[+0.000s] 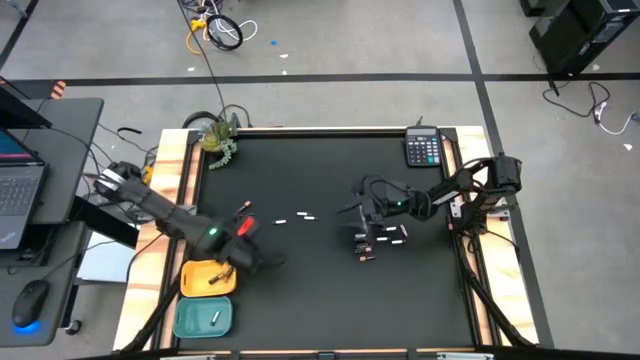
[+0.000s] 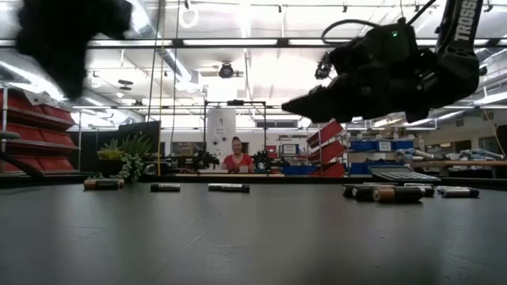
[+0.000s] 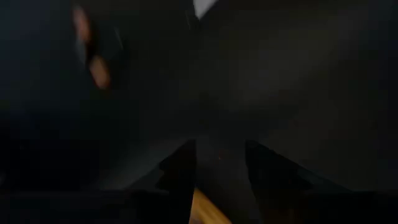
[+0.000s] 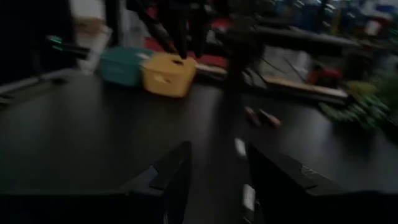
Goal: Sort batteries
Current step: Put the silver battery into the green bin
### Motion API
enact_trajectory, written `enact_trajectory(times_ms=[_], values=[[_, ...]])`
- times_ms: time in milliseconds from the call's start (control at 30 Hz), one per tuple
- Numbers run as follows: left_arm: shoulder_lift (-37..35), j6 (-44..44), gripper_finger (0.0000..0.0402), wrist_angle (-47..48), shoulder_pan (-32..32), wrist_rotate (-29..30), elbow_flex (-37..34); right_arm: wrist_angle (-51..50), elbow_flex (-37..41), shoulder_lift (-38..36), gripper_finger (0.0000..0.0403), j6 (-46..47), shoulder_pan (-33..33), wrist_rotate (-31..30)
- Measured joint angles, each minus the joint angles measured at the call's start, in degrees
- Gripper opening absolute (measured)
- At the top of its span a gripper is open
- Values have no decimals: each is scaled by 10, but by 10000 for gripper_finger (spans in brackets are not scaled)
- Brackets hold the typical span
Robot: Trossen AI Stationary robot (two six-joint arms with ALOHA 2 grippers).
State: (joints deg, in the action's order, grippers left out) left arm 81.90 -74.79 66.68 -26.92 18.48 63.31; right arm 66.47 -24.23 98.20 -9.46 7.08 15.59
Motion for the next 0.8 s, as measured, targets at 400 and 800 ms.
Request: enact_trajectory(times_ms=[400,800], values=[[68,521,147,-149,162,162,-2,-176,-2,-5,169,75,-50,-145],[85,671,148,-346,299,-23,-97,-204,-12,-67,169,62,-80,-205]])
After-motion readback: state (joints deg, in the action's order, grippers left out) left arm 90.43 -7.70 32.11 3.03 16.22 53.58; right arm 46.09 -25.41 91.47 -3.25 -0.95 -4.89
